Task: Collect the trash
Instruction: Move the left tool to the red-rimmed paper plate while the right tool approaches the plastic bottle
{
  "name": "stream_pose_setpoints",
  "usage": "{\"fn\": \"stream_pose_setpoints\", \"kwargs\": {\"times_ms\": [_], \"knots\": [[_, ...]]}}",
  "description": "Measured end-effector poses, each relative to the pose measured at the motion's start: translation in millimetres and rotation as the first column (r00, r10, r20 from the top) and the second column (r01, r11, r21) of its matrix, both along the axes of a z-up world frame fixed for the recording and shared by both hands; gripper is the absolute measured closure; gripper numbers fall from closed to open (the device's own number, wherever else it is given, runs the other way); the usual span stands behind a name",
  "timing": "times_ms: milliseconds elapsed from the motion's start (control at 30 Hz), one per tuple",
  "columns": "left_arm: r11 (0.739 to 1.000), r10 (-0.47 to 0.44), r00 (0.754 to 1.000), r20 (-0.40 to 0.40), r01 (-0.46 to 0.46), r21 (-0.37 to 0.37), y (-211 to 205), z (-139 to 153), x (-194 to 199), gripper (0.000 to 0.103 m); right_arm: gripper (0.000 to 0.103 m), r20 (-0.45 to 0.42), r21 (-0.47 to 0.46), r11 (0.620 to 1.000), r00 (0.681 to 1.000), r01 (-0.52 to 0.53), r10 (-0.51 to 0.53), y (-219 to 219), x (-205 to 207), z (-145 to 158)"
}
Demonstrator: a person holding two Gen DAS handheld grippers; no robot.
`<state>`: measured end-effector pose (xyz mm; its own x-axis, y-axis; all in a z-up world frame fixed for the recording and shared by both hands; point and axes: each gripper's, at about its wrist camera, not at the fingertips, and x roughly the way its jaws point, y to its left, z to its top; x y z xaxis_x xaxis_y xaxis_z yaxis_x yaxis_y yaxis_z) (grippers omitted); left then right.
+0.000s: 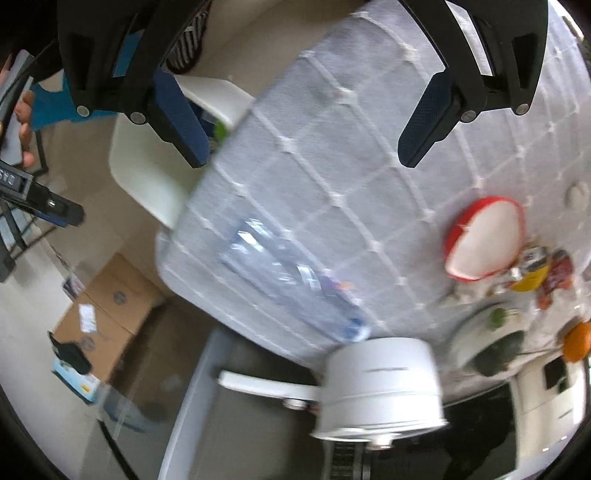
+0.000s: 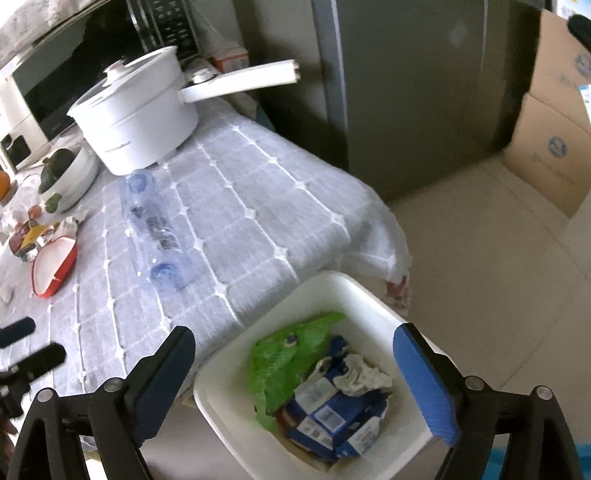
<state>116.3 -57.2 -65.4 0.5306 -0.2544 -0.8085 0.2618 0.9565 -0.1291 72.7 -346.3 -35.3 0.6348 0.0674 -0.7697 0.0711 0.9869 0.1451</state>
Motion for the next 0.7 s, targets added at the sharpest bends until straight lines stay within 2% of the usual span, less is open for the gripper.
{"fn": "stream_pose_setpoints", "kwargs": {"times_ms": [267,333,467,533,600,700], "knots": [[0.984,0.168,0.986,-0.015,-0.167,0.065,69.4,-0.6,23.4,0.0,0.011,-0.016,-0.042,0.998,0.998,-0.056,0.055,26.5,16.7,-3.0],[0.979,0.187,0.982,-0.023,-0.185,0.08,80.6,-2.3,28.9,0.0,0.011,-0.015,-0.062,0.995,0.997,-0.075,0.074,35.4,21.8,-2.7],[0.958,0.217,0.976,-0.029,-0.207,0.2,95.7,-16.1,48.8,0.0,0.01,-0.012,-0.081,0.991,0.994,-0.109,0.108,52.0,32.0,-3.3],[0.95,0.226,0.973,-0.044,-0.21,0.232,99.6,-25.8,57.6,0.002,0.01,-0.022,-0.085,0.99,0.993,-0.115,0.114,60.0,38.9,-6.2],[0.948,0.222,0.974,-0.047,-0.204,0.243,100.2,-34.6,64.6,0.006,0.01,-0.033,-0.079,0.989,0.992,-0.122,0.12,66.2,45.4,-8.7],[0.945,0.187,0.981,-0.052,-0.165,0.283,94.6,-45.8,75.5,0.02,0.01,-0.043,-0.076,0.989,0.991,-0.128,0.125,73.6,53.8,-10.6]]}}
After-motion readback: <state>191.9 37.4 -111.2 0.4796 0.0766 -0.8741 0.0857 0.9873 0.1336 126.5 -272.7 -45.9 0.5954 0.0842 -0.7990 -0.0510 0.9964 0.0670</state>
